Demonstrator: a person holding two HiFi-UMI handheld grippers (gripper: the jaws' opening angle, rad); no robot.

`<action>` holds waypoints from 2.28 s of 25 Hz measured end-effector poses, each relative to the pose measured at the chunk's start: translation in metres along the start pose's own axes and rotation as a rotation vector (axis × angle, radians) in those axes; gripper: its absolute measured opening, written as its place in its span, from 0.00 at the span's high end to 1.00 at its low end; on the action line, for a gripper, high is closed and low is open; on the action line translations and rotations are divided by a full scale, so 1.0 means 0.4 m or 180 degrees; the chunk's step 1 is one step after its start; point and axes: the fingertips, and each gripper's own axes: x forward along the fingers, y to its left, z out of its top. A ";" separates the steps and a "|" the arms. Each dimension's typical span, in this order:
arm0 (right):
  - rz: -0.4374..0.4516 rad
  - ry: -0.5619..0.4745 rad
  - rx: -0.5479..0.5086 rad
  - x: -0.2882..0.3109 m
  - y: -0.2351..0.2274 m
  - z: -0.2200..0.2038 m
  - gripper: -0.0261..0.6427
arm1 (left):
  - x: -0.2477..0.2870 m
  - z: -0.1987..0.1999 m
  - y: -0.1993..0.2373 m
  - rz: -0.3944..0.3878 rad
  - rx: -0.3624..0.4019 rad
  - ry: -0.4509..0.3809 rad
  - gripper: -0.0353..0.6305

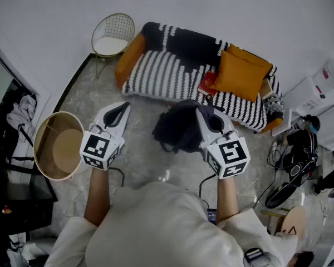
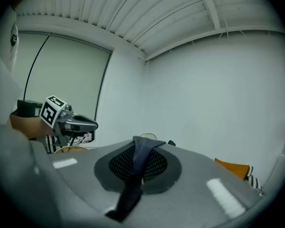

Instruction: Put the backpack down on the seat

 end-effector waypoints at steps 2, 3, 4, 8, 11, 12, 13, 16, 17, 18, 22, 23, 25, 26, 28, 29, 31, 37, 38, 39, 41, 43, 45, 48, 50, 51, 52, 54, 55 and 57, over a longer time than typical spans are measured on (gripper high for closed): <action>-0.0014 0.0000 0.0012 -0.009 -0.012 -0.001 0.96 | 0.005 0.000 -0.012 0.0002 0.0002 0.0019 0.94; -0.0017 -0.0005 0.0021 -0.013 -0.018 -0.001 0.96 | 0.008 0.001 -0.018 -0.0001 0.0006 0.0029 0.94; -0.0018 -0.0017 0.0036 -0.017 -0.026 -0.001 0.96 | 0.012 0.001 -0.025 -0.0006 0.0012 0.0039 0.94; -0.0016 -0.0141 0.0137 -0.032 -0.054 0.005 0.96 | 0.024 0.004 -0.046 -0.0017 0.0013 0.0064 0.94; -0.0001 -0.0175 0.0147 -0.041 -0.067 -0.001 0.96 | 0.027 -0.001 -0.053 0.0012 -0.0025 0.0079 0.94; 0.0004 -0.0163 0.0155 -0.042 -0.073 -0.006 0.96 | 0.029 -0.003 -0.057 0.0022 -0.0030 0.0093 0.94; 0.0009 -0.0153 0.0167 -0.044 -0.080 -0.012 0.96 | 0.032 -0.005 -0.062 0.0032 -0.0031 0.0107 0.94; 0.0052 -0.0217 0.0158 -0.061 -0.090 -0.023 0.96 | 0.040 -0.009 -0.080 0.0064 -0.0038 0.0136 0.94; 0.0077 -0.0258 0.0146 -0.068 -0.090 -0.023 0.96 | 0.043 -0.011 -0.087 0.0071 -0.0039 0.0144 0.94; 0.0107 -0.0291 0.0142 -0.073 -0.092 -0.023 0.96 | 0.047 -0.014 -0.094 0.0076 -0.0037 0.0153 0.94; 0.0292 -0.0340 0.0211 -0.079 -0.112 -0.037 0.96 | 0.076 -0.027 -0.131 0.0103 -0.0039 0.0219 0.94; 0.0342 -0.0349 0.0232 -0.084 -0.116 -0.042 0.96 | 0.084 -0.027 -0.143 0.0102 -0.0034 0.0234 0.94; 0.0422 -0.0347 0.0245 -0.084 -0.119 -0.047 0.96 | 0.099 -0.021 -0.156 0.0100 -0.0007 0.0247 0.94; 0.0456 -0.0330 0.0242 -0.079 -0.118 -0.049 0.96 | 0.105 -0.016 -0.158 0.0101 0.0004 0.0242 0.94; 0.0501 -0.0277 0.0239 -0.066 -0.119 -0.054 0.96 | 0.116 -0.007 -0.163 0.0100 0.0018 0.0215 0.94; 0.0508 -0.0258 0.0240 -0.059 -0.123 -0.056 0.96 | 0.123 -0.004 -0.163 0.0097 0.0025 0.0201 0.94; 0.0491 -0.0245 0.0251 -0.044 -0.139 -0.060 0.96 | 0.141 -0.004 -0.160 0.0090 0.0033 0.0184 0.94; 0.0383 -0.0232 0.0311 0.025 -0.205 -0.066 0.95 | 0.202 -0.032 -0.109 0.0081 0.0000 0.0176 0.94; 0.0360 -0.0241 0.0306 0.044 -0.219 -0.063 0.96 | 0.218 -0.036 -0.090 0.0086 -0.0001 0.0169 0.94; 0.0330 -0.0247 0.0308 0.066 -0.235 -0.060 0.96 | 0.236 -0.040 -0.068 0.0095 -0.0007 0.0161 0.94; 0.0261 -0.0243 0.0344 0.115 -0.270 -0.056 0.95 | 0.279 -0.047 -0.021 0.0109 -0.0037 0.0141 0.94; 0.0219 -0.0232 0.0391 0.170 -0.304 -0.047 0.95 | 0.332 -0.054 0.026 0.0098 -0.0044 0.0135 0.94; 0.0207 -0.0236 0.0394 0.231 -0.335 -0.034 0.95 | 0.391 -0.058 0.076 0.0067 -0.0028 0.0140 0.94; 0.0228 -0.0234 0.0326 0.330 -0.378 -0.014 0.95 | 0.478 -0.050 0.155 0.0006 -0.0001 0.0129 0.94; 0.0274 -0.0229 0.0269 0.395 -0.393 -0.002 0.95 | 0.526 -0.043 0.209 -0.0029 0.0000 0.0111 0.94; 0.0295 -0.0228 0.0255 0.427 -0.398 0.005 0.95 | 0.547 -0.041 0.240 -0.0034 -0.0004 0.0103 0.94; 0.0310 -0.0228 0.0252 0.461 -0.404 0.012 0.95 | 0.569 -0.040 0.271 -0.0034 -0.0007 0.0101 0.94; 0.0316 -0.0212 0.0290 0.525 -0.425 0.024 0.95 | 0.617 -0.043 0.328 -0.0047 -0.0011 0.0123 0.94; 0.0314 -0.0206 0.0317 0.554 -0.439 0.028 0.95 | 0.641 -0.046 0.352 -0.0067 -0.0013 0.0136 0.94; 0.0308 -0.0218 0.0372 0.609 -0.468 0.037 0.95 | 0.686 -0.053 0.397 -0.0108 -0.0015 0.0152 0.94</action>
